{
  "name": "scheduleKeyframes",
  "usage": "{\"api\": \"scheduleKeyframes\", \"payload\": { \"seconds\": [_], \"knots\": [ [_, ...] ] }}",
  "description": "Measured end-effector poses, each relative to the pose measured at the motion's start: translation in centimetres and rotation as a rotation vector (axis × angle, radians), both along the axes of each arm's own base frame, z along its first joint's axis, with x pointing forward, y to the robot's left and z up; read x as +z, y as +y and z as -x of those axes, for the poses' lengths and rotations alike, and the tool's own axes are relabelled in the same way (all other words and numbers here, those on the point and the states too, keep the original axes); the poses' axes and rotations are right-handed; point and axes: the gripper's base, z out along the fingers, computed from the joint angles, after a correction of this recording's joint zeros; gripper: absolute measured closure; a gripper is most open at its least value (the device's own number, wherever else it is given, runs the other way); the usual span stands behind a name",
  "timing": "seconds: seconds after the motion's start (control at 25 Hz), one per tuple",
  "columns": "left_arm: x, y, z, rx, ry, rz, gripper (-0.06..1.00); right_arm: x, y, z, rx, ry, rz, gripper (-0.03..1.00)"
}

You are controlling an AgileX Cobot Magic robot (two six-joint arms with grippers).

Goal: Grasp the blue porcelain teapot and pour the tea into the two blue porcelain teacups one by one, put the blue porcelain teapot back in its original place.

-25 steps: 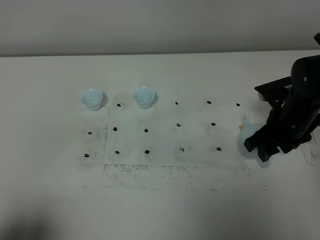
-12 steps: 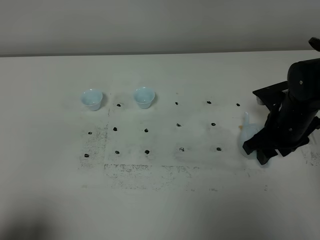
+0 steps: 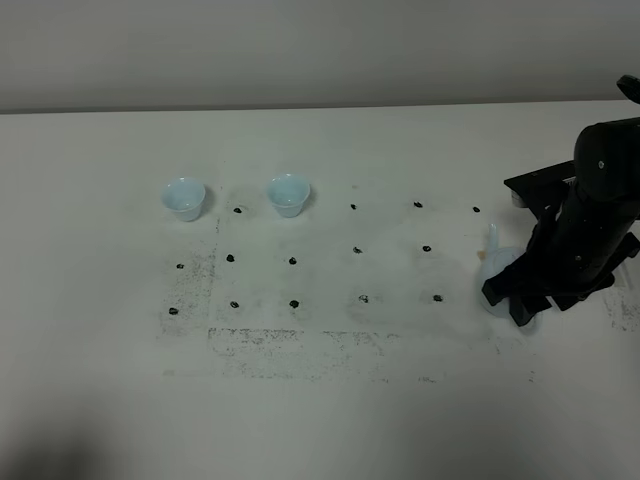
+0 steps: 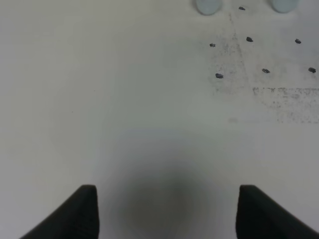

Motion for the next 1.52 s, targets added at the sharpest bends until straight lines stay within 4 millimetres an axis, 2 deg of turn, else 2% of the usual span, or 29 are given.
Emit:
{"api": "scheduleKeyframes", "payload": {
  "seconds": [1.0,1.52],
  "knots": [
    [0.00,0.00,0.00,0.000,0.000,0.000,0.35,0.01,0.17,-0.05,-0.013,-0.005,-0.020,0.44],
    [0.00,0.00,0.00,0.000,0.000,0.000,0.35,-0.61,0.19,-0.10,-0.017,0.013,-0.018,0.44]
  ]
}}
